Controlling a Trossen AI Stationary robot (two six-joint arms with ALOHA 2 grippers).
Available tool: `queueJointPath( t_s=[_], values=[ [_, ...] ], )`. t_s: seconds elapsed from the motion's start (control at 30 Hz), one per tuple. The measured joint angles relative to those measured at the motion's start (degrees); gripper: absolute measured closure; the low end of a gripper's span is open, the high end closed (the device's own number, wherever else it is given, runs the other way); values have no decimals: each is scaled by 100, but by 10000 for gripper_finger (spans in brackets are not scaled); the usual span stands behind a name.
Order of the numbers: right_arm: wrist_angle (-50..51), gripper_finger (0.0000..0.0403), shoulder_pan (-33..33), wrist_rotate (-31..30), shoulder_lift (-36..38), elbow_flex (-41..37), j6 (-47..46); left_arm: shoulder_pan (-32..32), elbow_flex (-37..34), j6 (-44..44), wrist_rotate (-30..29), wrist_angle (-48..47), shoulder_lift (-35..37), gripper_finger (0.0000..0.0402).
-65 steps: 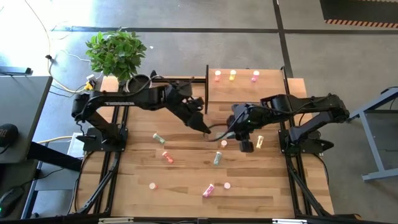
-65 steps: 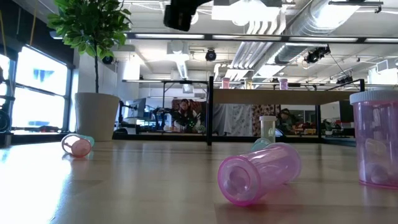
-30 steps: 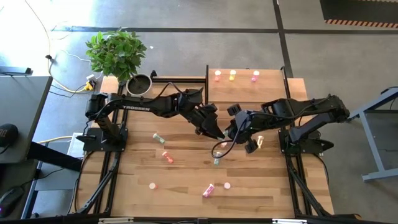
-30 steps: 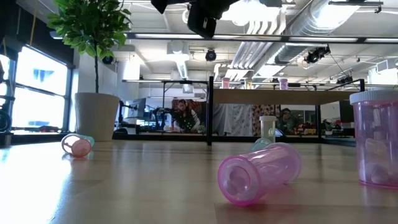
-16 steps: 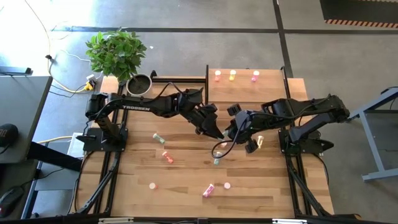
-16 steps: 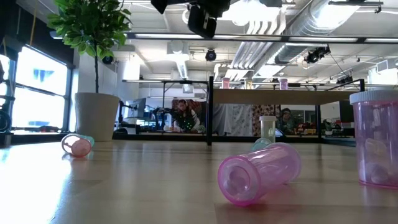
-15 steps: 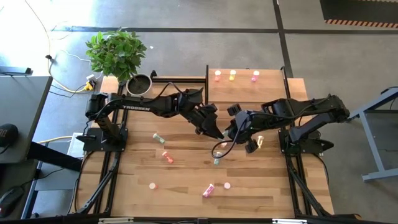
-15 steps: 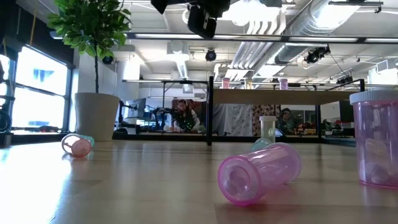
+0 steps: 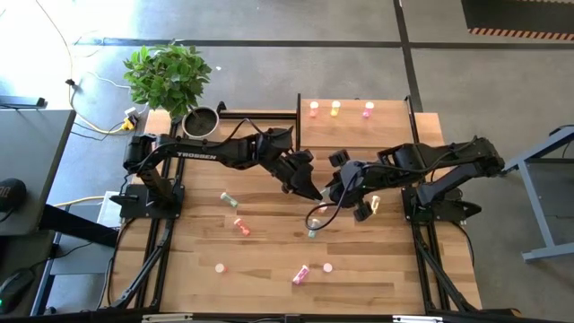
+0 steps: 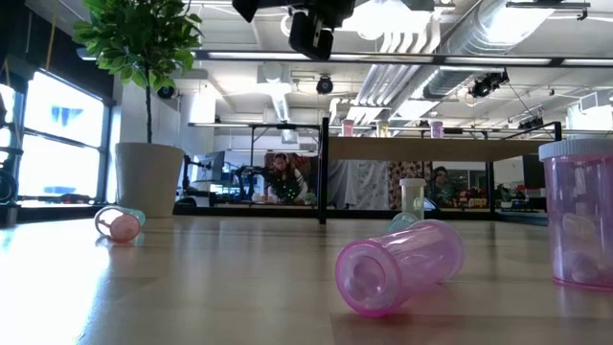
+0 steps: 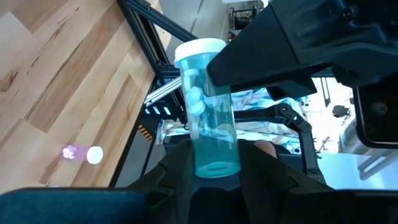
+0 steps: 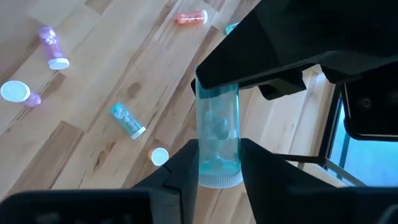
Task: Pick and place medicine bottles onto shelf by color
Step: Put the bottom blue medicine bottle on the shelf
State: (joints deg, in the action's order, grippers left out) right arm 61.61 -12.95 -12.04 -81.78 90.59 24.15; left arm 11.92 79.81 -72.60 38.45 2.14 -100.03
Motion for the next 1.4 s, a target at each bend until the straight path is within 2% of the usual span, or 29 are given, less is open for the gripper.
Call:
queueJointPath(
  t_s=[0.37,0.6,0.73,0.97,1.17,1.4],
  values=[
    [28,229,2,-323,13,100,-1105,29,4,657,-122,-222,0,300],
    [124,224,3,-490,20,568,-2023,201,4,1282,-381,-245,0,300],
    [280,224,2,-810,20,891,-3014,293,4,1919,-561,-249,0,300],
    [365,224,17,-1508,26,1402,-5460,345,4,3372,-1267,-235,0,300],
    [559,224,20,-1943,24,1478,-7271,296,4,4678,-2262,-173,0,300],
    [1235,224,321,-1915,24,1478,-8846,181,4,5811,-3294,242,0,300]
  ],
)
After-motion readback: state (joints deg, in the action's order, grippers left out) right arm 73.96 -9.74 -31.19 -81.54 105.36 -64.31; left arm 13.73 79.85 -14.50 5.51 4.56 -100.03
